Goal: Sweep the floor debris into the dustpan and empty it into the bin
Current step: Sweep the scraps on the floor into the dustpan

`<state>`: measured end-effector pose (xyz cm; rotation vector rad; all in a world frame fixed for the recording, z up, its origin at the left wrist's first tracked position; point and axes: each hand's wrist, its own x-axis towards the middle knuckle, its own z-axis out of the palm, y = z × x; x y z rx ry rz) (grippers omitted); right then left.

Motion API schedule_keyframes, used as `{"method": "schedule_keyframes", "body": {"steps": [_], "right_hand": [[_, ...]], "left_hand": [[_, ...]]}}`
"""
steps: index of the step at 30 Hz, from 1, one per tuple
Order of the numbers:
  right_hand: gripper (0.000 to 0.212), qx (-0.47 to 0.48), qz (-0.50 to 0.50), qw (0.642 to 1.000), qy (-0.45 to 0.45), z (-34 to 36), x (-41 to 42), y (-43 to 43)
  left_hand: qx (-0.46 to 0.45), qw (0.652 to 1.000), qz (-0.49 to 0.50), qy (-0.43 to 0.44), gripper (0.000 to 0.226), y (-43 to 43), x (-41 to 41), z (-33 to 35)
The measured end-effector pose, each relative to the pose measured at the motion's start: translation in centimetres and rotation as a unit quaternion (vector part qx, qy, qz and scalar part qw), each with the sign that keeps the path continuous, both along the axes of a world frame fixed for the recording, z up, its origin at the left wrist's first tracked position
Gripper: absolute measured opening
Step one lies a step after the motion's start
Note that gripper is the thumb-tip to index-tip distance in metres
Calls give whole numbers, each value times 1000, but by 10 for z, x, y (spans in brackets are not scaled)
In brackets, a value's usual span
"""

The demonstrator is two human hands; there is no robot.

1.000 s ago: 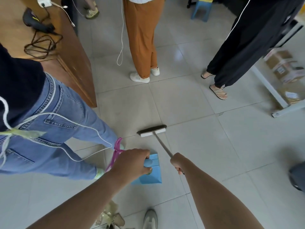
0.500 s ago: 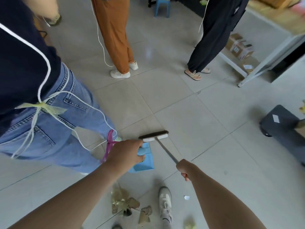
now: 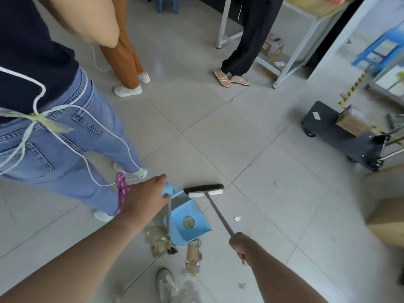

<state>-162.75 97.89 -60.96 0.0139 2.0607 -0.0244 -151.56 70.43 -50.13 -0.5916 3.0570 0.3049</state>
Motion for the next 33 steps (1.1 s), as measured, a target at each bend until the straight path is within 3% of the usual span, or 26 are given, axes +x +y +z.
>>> {"method": "schedule_keyframes", "body": {"steps": [6,12,19,24,27,31,33], "right_hand": [[51,-6,-92,995,-21,-10,69,48],[55,-10,-86,996,-26,-4,150,107],[54,10,-87,995,-42,0,263,139],[54,26,-100,994,-45,-6,343,155],[55,25,-145,987,-61,-11,394,160],[33,28,-209,976,-59,-11,454,155],[34,28,-217,974,-58,-7,477,144]], "left_hand": [[-36,998,-49,20,39,39,26,13],[-141,968,-206,-33,27,102,98,17],[-167,933,-313,-68,19,152,189,35],[-153,925,-331,-107,18,158,262,40],[-164,921,-344,-78,24,145,297,43],[-170,918,-350,-81,26,124,338,40],[-172,914,-361,-67,23,112,355,40]]}}
